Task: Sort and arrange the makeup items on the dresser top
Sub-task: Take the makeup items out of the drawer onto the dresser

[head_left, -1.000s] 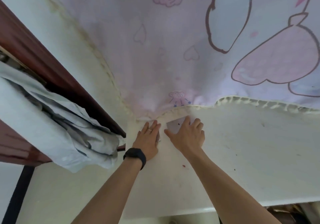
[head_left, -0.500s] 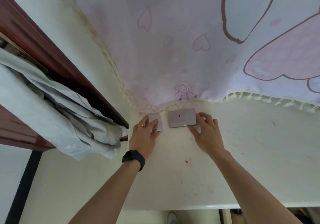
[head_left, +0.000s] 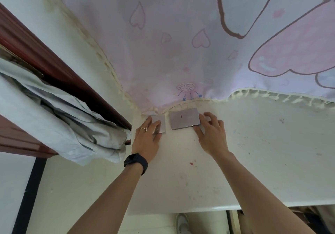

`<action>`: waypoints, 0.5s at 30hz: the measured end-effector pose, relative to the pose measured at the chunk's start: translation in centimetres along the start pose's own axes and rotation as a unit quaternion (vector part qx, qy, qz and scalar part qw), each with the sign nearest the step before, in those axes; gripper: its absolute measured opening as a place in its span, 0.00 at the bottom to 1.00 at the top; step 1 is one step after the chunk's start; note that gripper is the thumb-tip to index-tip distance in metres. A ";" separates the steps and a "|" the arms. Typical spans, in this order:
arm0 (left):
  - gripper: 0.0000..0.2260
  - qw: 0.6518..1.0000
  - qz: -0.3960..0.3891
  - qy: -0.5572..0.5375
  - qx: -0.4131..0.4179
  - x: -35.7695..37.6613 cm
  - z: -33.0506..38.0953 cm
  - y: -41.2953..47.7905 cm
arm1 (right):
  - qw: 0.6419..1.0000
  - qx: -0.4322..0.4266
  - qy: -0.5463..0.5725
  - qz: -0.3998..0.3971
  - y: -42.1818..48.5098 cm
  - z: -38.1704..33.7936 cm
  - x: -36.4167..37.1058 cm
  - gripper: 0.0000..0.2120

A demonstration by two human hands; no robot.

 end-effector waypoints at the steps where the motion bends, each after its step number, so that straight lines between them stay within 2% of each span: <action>1: 0.19 1.000 -0.001 0.005 0.002 0.0 0.1 0.0 | 1.000 0.003 0.000 -0.002 -0.1 0.0 0.1 0.22; 5: 0.21 0.996 0.019 0.077 0.040 -0.7 1.0 -0.6 | 0.999 0.022 -0.014 -0.043 -0.6 -0.9 0.2 0.25; 7: 0.22 0.996 0.019 0.084 0.033 -1.1 1.7 -1.5 | 0.997 0.041 0.029 -0.059 -1.6 -1.3 -0.6 0.28; 11: 0.24 0.997 0.018 0.023 0.065 -0.1 7.1 -6.6 | 0.986 0.079 0.145 0.009 -9.8 0.4 -4.2 0.24; 15: 0.22 0.980 0.003 -0.046 0.194 3.0 15.3 -14.9 | 0.970 0.149 0.172 0.079 -22.6 6.5 -7.0 0.17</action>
Point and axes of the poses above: each hand's wrist, its own y-axis towards the middle knuckle, its own x-axis out of the palm, z = x × y, the point moved 6 cm from there along y, towards the middle knuckle, and after that the axes turned 8 degrees about y, right-handed, at the moved point
